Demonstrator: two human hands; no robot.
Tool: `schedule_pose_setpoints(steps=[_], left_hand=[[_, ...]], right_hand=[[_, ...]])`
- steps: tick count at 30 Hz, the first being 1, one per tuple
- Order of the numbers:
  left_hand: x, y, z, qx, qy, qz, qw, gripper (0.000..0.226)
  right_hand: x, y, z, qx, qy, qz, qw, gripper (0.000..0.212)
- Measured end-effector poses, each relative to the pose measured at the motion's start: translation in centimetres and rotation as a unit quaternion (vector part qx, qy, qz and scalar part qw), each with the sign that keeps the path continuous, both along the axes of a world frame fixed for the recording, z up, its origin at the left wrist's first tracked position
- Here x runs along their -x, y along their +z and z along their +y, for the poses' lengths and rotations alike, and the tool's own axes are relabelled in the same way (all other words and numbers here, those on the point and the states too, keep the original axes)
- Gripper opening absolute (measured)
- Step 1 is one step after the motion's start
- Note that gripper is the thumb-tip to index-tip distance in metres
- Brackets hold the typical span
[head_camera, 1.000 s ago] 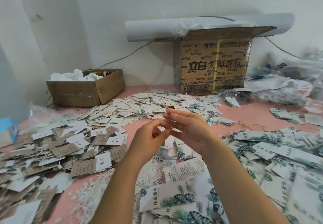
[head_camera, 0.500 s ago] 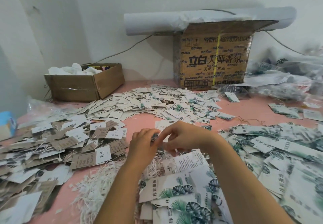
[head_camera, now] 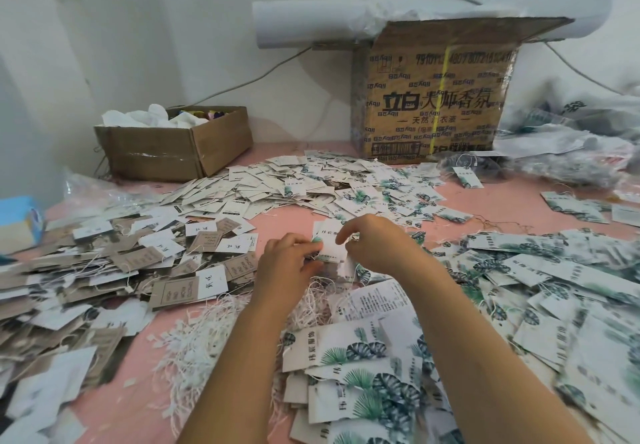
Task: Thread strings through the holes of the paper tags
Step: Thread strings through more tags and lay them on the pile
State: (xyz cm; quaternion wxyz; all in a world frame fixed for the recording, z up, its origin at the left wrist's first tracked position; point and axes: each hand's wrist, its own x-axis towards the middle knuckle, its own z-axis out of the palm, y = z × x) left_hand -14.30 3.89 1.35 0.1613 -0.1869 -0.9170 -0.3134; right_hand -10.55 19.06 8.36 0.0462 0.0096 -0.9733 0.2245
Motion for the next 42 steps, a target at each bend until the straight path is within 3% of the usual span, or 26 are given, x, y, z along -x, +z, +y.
schedule_pose_setpoints(steps=[7, 10, 13, 19, 24, 31, 42], left_hand=[[-0.2, 0.2, -0.1, 0.036, -0.007, 0.07, 0.997, 0.031], [-0.2, 0.2, -0.1, 0.039, -0.016, 0.077, 0.996, 0.03], [-0.2, 0.3, -0.3, 0.029, -0.023, 0.069, 0.997, 0.029], [-0.5, 0.4, -0.4, 0.017, -0.04, 0.039, 0.998, 0.03], [-0.5, 0.5, -0.4, -0.008, -0.039, 0.013, 0.999, 0.03], [-0.4, 0.5, -0.5, -0.051, -0.05, -0.051, 0.996, 0.044], [-0.3, 0.6, -0.7, -0.06, -0.056, -0.057, 0.995, 0.032]], right_hand=[[0.5, -1.9, -0.9, -0.074, 0.014, -0.034, 0.997, 0.041], [0.5, -2.1, -1.0, -0.109, 0.019, -0.005, 0.994, 0.03], [0.5, -2.2, -1.1, -0.137, 0.042, 0.015, 0.99, 0.019], [0.2, -1.9, -1.2, -0.133, 0.061, -0.008, 0.989, 0.036], [0.5, -2.0, -1.2, -0.121, 0.054, 0.002, 0.991, 0.026], [0.6, -2.0, -1.9, -0.205, 0.079, 0.033, 0.975, 0.026], [0.4, -1.9, -2.1, -0.206, 0.079, 0.09, 0.971, 0.027]])
